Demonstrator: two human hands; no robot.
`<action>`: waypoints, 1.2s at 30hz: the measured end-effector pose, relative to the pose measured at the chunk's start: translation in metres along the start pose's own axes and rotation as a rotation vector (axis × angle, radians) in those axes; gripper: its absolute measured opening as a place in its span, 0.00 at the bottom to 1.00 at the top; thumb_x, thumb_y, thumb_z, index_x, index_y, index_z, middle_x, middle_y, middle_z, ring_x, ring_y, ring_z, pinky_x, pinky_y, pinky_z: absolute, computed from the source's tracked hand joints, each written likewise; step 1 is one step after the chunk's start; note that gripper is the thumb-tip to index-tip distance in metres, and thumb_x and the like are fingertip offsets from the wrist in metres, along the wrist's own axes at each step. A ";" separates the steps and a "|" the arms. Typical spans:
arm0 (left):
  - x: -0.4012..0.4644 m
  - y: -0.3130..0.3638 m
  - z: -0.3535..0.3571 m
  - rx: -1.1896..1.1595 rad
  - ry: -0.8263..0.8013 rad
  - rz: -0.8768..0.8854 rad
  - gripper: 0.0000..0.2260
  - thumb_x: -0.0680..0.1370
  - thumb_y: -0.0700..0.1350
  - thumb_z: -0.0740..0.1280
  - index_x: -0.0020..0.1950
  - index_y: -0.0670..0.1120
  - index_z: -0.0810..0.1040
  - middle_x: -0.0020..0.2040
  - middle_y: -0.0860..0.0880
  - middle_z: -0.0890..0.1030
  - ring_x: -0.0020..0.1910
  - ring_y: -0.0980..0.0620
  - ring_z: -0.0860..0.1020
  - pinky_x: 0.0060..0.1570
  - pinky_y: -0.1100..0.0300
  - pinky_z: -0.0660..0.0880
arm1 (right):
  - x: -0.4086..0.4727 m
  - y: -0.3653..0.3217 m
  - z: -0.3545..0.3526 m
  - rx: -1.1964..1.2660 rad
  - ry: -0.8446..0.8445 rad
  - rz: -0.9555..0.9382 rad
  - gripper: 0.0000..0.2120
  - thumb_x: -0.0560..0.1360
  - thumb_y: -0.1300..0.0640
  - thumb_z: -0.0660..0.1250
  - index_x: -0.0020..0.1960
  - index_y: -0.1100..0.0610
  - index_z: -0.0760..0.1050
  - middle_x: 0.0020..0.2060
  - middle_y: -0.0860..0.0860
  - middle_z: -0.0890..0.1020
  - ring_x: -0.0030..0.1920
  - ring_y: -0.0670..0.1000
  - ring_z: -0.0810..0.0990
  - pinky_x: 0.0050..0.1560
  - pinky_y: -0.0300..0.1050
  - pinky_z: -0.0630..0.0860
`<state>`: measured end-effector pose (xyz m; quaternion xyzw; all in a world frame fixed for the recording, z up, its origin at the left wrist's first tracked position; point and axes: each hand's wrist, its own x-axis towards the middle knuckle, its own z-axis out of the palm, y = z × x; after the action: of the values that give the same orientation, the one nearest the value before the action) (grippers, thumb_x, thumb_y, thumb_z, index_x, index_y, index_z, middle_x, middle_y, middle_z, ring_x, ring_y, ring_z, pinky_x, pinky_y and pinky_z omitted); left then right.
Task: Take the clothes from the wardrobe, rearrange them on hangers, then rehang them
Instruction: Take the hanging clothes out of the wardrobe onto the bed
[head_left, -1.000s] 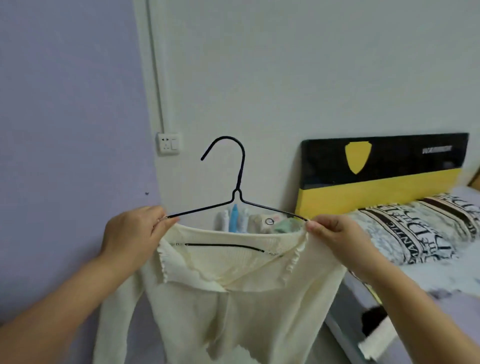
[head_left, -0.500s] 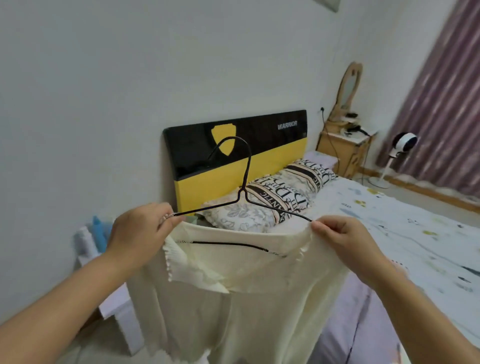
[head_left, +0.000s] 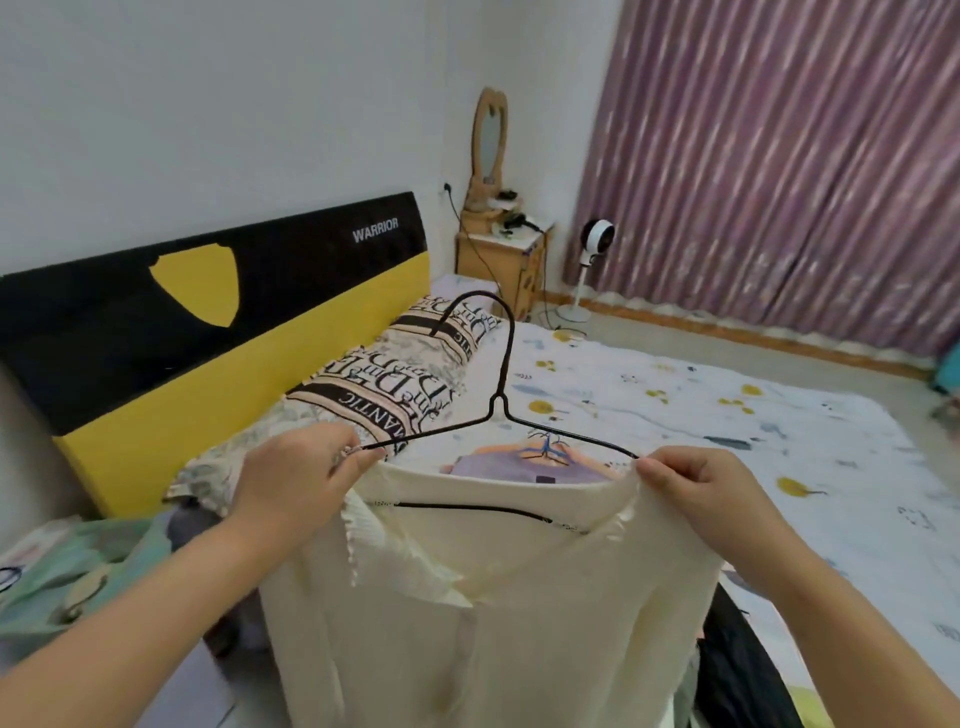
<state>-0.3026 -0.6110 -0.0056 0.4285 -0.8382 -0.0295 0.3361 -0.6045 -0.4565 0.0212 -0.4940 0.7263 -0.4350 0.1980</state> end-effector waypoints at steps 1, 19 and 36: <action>0.014 -0.002 0.012 -0.011 -0.020 0.014 0.16 0.74 0.50 0.68 0.30 0.51 0.65 0.24 0.55 0.64 0.26 0.57 0.64 0.26 0.62 0.54 | 0.010 0.005 -0.002 -0.017 0.025 0.011 0.15 0.77 0.57 0.64 0.35 0.65 0.75 0.28 0.54 0.70 0.31 0.50 0.67 0.36 0.44 0.62; 0.201 -0.018 0.249 -0.077 -0.314 0.016 0.13 0.77 0.53 0.64 0.36 0.47 0.71 0.32 0.53 0.70 0.36 0.51 0.69 0.32 0.58 0.60 | 0.203 0.146 0.018 -0.063 0.314 0.260 0.22 0.76 0.55 0.64 0.26 0.54 0.60 0.22 0.46 0.61 0.27 0.47 0.60 0.32 0.43 0.56; 0.200 -0.042 0.525 0.200 -0.980 -0.136 0.29 0.80 0.47 0.56 0.77 0.48 0.46 0.78 0.48 0.48 0.76 0.49 0.49 0.74 0.51 0.51 | 0.413 0.415 0.093 -0.152 0.135 0.610 0.23 0.76 0.52 0.63 0.25 0.53 0.62 0.21 0.46 0.66 0.26 0.49 0.65 0.29 0.44 0.57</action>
<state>-0.6633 -0.9104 -0.3172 0.4481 -0.8664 -0.1684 -0.1421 -0.9431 -0.8096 -0.3141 -0.2369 0.8828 -0.3321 0.2331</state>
